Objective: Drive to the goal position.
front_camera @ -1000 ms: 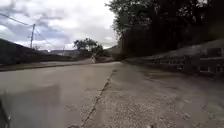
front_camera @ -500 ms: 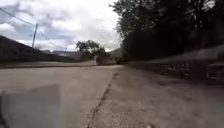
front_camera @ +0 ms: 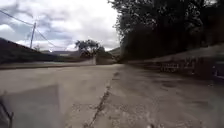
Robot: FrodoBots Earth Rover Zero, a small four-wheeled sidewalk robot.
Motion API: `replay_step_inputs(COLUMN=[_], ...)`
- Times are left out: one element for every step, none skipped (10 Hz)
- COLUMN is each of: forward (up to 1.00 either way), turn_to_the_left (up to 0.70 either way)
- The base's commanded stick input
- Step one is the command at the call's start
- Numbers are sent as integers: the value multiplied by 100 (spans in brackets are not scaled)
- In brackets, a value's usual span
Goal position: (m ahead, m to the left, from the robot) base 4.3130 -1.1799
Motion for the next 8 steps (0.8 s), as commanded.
replay_step_inputs(forward=[70, 70, 70, 70, 70, 70, 70, 70], turn_to_the_left=[0, 0, 0, 0, 0, 0, 0, 0])
